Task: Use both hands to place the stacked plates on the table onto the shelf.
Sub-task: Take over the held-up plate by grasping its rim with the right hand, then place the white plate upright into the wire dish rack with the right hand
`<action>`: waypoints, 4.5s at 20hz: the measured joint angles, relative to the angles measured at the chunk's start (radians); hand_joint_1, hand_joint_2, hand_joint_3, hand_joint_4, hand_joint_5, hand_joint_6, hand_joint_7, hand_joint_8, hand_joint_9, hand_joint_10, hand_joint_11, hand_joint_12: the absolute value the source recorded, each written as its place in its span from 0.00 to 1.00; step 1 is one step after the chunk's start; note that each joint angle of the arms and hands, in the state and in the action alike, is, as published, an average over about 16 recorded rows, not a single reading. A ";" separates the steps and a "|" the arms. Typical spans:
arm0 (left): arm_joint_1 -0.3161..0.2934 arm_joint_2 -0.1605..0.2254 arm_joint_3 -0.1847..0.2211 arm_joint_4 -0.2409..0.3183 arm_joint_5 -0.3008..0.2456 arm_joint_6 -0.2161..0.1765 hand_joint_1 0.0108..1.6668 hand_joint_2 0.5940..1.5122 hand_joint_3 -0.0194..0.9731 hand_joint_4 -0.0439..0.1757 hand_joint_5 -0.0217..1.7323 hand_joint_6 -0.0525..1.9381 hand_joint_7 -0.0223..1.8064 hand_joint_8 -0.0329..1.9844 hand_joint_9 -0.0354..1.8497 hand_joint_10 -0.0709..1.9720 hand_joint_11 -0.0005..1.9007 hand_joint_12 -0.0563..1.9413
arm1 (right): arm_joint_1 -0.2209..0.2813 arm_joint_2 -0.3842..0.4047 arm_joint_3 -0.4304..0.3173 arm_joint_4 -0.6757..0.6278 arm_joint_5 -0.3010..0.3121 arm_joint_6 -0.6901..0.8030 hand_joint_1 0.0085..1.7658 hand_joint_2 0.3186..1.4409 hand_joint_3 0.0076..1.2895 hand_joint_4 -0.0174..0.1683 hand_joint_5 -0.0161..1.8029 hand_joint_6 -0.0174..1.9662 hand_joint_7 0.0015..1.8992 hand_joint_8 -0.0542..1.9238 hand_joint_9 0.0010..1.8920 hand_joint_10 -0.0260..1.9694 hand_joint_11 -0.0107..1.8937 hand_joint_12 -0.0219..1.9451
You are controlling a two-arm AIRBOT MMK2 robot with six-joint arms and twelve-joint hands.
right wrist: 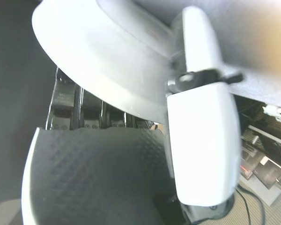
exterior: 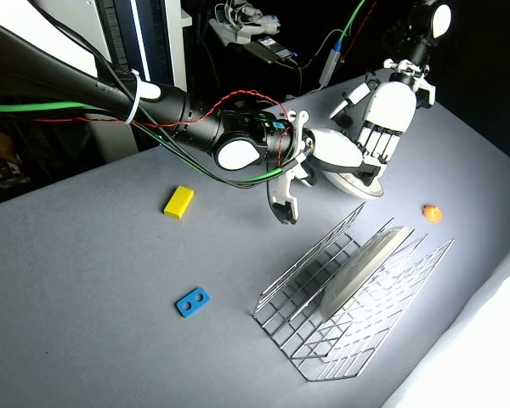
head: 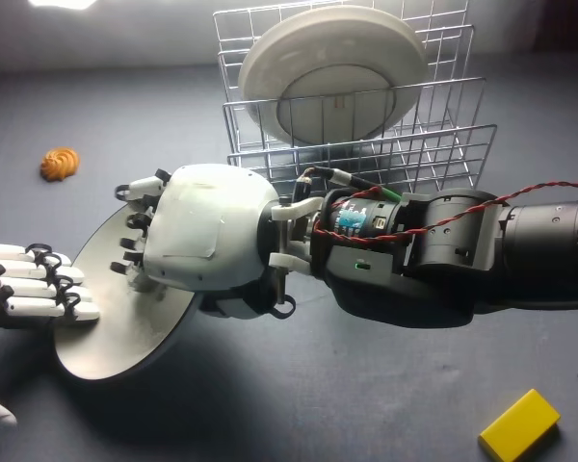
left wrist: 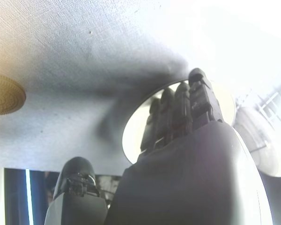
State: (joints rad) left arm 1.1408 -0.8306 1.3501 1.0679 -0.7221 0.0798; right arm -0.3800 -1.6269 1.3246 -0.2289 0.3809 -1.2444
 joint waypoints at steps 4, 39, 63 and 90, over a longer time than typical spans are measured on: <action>-0.007 0.001 0.003 -0.029 0.003 0.000 0.01 0.57 0.04 0.19 0.07 0.01 0.06 0.01 0.04 0.02 0.01 0.03 | 0.002 -0.002 0.000 0.001 0.015 -0.001 0.64 0.63 0.01 0.12 0.40 0.19 0.42 0.23 0.48 0.05 0.21 0.58; -0.338 0.062 0.129 -0.149 0.094 0.001 0.01 0.56 0.04 0.23 0.08 0.04 0.07 0.02 0.06 0.04 0.02 0.05 | 0.122 0.448 -0.461 0.067 0.062 0.031 0.67 0.64 0.01 0.11 0.50 0.51 0.52 0.53 0.54 0.24 0.30 0.65; -0.342 0.084 0.129 0.046 -0.238 0.001 0.01 0.56 0.04 0.23 0.08 0.04 0.06 0.02 0.05 0.04 0.01 0.04 | 0.319 0.597 -0.410 0.463 -0.044 0.329 0.67 0.64 0.01 0.11 0.48 0.51 0.52 0.56 0.56 0.19 0.31 0.63; -0.709 0.161 -0.068 0.364 -0.579 -0.031 0.01 0.56 0.03 0.23 0.10 0.04 0.09 0.02 0.07 0.04 0.01 0.09 | 0.266 0.455 -0.144 0.751 -0.191 0.334 0.67 0.66 0.01 0.08 0.47 0.51 0.50 0.57 0.53 0.23 0.29 0.66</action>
State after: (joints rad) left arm 0.4321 -0.6696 1.2821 1.4319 -1.3015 0.0490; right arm -0.1138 -1.1720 1.1809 0.5220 0.1899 -0.9102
